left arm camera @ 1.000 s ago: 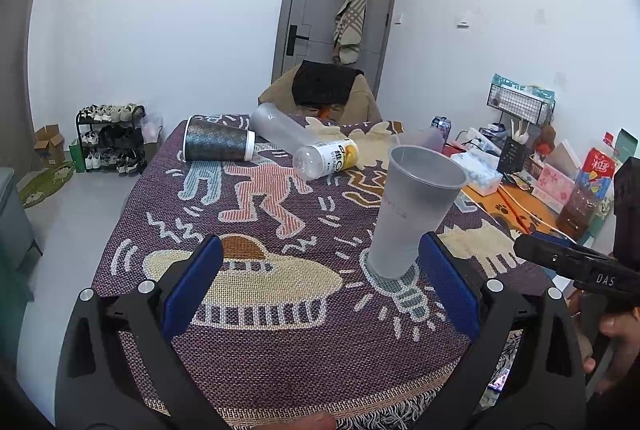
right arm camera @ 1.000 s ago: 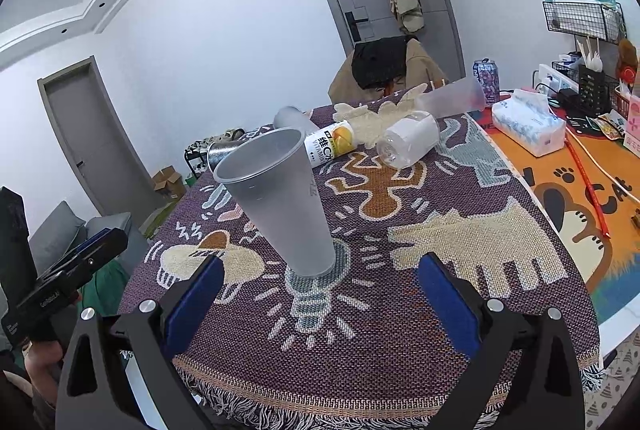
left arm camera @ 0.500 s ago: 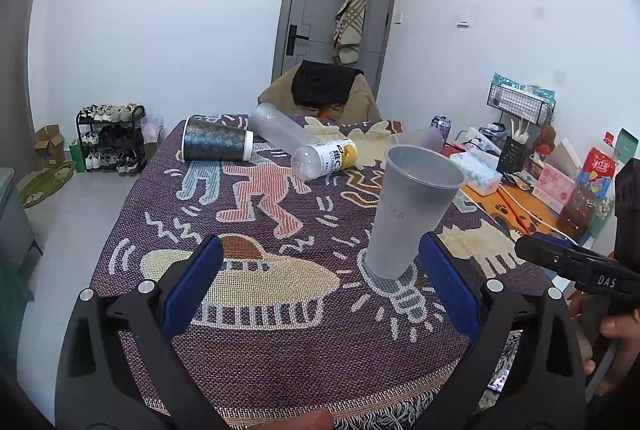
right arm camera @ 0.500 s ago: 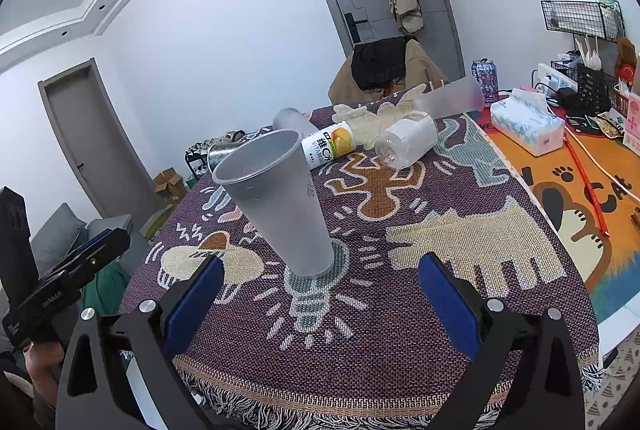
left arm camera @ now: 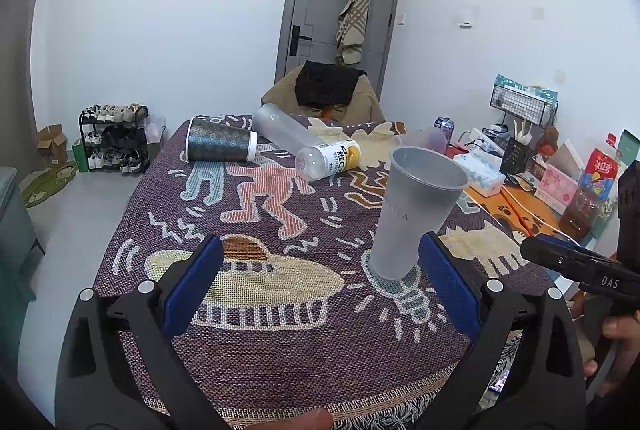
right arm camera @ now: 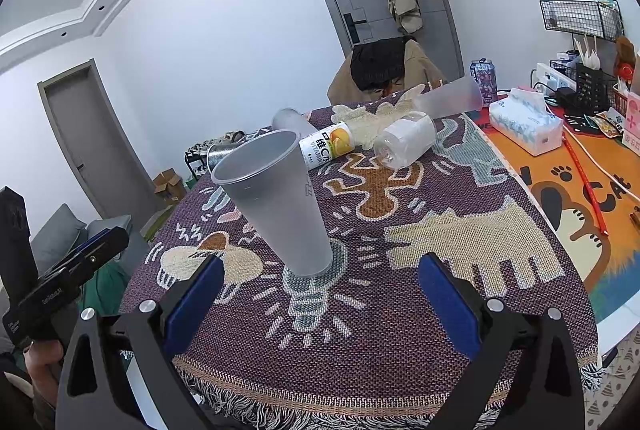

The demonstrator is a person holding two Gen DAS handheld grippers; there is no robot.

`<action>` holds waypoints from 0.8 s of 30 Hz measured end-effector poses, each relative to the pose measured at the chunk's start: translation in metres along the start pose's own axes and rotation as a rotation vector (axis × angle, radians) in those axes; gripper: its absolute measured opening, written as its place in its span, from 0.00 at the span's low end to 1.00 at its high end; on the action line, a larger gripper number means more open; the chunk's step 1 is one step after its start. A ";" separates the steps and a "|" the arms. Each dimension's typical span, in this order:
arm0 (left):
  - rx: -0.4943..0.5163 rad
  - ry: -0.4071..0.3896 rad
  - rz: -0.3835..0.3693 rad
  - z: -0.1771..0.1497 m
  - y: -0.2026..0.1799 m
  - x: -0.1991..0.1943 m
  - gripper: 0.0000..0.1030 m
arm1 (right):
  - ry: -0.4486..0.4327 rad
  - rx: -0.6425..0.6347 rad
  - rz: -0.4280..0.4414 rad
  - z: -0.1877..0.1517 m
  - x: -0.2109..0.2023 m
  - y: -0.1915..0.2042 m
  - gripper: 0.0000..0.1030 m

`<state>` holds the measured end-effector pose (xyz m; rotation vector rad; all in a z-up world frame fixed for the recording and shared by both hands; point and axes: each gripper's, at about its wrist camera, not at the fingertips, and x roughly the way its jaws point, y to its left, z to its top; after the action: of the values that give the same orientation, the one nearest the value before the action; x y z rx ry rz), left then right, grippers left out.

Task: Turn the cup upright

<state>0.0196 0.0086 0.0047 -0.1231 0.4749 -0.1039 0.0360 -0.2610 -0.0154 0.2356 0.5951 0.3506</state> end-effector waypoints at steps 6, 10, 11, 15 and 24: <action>-0.001 -0.001 0.002 0.001 0.001 0.001 0.94 | 0.001 0.000 0.002 0.000 0.000 0.000 0.93; -0.003 -0.003 -0.004 0.001 0.001 0.000 0.94 | -0.001 -0.001 0.002 0.001 0.000 0.000 0.93; -0.002 -0.003 -0.004 0.001 0.001 0.000 0.94 | -0.002 -0.002 0.002 0.001 0.000 0.000 0.93; -0.001 -0.002 -0.009 0.001 0.000 0.000 0.94 | 0.001 0.001 0.001 0.001 0.000 0.000 0.93; 0.010 -0.017 0.002 0.000 -0.002 0.000 0.94 | 0.006 0.003 0.001 -0.001 0.001 0.000 0.93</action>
<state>0.0195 0.0064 0.0055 -0.1139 0.4575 -0.1029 0.0364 -0.2604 -0.0169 0.2374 0.6013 0.3516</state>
